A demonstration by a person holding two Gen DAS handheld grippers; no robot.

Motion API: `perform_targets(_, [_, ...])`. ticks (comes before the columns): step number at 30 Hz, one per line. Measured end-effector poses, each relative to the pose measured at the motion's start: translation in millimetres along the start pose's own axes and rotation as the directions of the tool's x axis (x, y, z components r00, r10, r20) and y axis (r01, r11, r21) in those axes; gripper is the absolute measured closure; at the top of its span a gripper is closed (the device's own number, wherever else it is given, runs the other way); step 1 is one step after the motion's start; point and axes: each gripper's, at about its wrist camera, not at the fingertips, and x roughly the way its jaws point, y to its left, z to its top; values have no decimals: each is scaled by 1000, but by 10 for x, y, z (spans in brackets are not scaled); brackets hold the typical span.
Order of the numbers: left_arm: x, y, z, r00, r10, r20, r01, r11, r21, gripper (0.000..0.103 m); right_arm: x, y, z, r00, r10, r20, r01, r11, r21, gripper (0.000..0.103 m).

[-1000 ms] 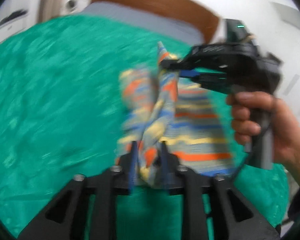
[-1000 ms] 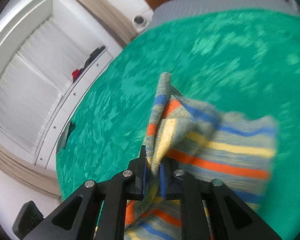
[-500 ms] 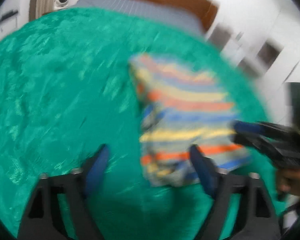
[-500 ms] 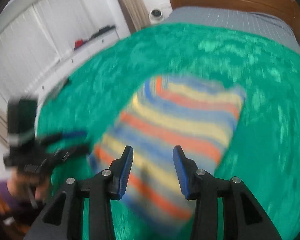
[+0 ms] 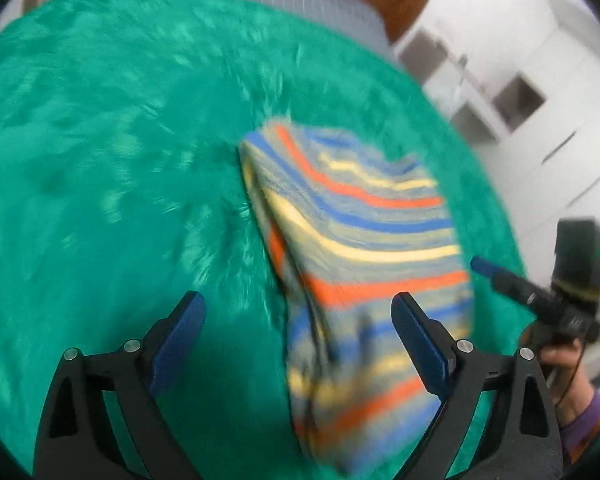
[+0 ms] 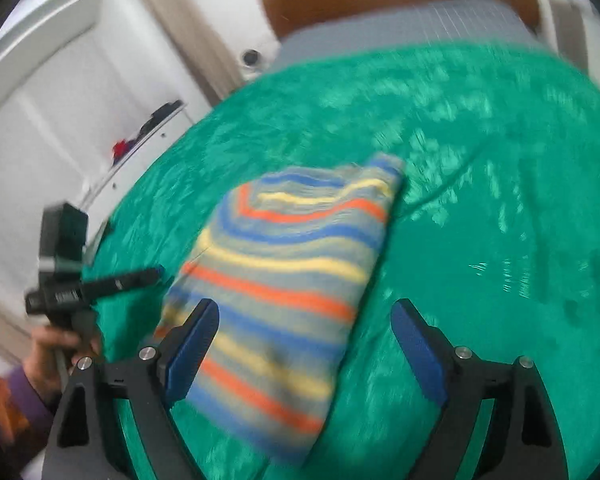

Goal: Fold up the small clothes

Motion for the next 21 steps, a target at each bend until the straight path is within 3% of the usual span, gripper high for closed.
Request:
perform_targets(2, [214,35,51,998,19,-52,-19,1000,11,9,238,-167,117,999,48,-26,-45,994,99,16])
perform_targets(4, [251,5,88,999,23,-46,-22,1000,20,13,508,-307,158,991,125,-53,-113,976,185,20])
perform_targets(5, [252,-28,101,999,19,-43,-18,1000,25,25,614,-337,157,987,150,-62,-134,968,210,33])
perform_targets(6, [254,-48,101,999,14,-46,-12,999,33,62,693,-317,167,988,146,-57,-132,970,204,44])
perform_targets(7, [266,-72,101,999,9,-54,-7,999,36,73,746,-246,173,989,130,-68,-117,977,178,67])
perform_targets(9, [220,-134,86,999,45,-23,-44,998,49,82,789,39,177,997,8,-83,-2,998,63,75])
perform_targets(12, [10,-203,100,998,36,43,-38,998,58,87,659,493,168,990,-144,-6,141,980,-138,79])
perform_targets(17, [-381,-423,230,986,38,164,-56,993,107,86,237,838,279,981,-125,151,156,965,-210,79])
perform_targets(18, [-391,-460,266,984,49,172,-70,990,119,78,178,831,335,979,-117,168,150,968,-200,79])
perform_targets(19, [-366,-464,283,983,69,168,-90,989,120,56,152,783,385,979,-112,171,143,973,-184,78])
perform_targets(21, [-199,-455,285,971,189,146,-208,970,128,20,168,532,475,983,-123,138,138,985,-102,63])
